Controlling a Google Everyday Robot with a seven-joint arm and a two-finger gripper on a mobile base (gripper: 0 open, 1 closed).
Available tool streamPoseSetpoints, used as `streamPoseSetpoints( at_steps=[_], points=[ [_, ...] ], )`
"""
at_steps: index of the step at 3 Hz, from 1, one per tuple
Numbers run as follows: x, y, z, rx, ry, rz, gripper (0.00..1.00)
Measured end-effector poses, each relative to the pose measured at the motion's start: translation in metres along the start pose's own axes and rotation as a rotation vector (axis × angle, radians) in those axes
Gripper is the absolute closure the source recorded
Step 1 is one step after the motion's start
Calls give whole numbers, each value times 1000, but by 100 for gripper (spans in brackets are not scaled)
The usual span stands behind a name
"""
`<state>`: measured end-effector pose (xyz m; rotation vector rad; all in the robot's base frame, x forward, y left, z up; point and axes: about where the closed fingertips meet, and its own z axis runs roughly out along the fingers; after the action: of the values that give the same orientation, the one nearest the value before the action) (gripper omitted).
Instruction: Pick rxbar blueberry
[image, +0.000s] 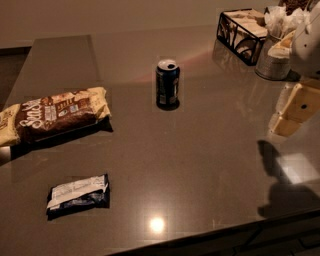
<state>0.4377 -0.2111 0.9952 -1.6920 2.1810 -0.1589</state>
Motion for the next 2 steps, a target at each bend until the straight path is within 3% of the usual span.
streamPoseSetpoints(
  at_steps=[2],
  points=[
    [-13, 2, 17, -19, 2, -15, 0]
  ],
)
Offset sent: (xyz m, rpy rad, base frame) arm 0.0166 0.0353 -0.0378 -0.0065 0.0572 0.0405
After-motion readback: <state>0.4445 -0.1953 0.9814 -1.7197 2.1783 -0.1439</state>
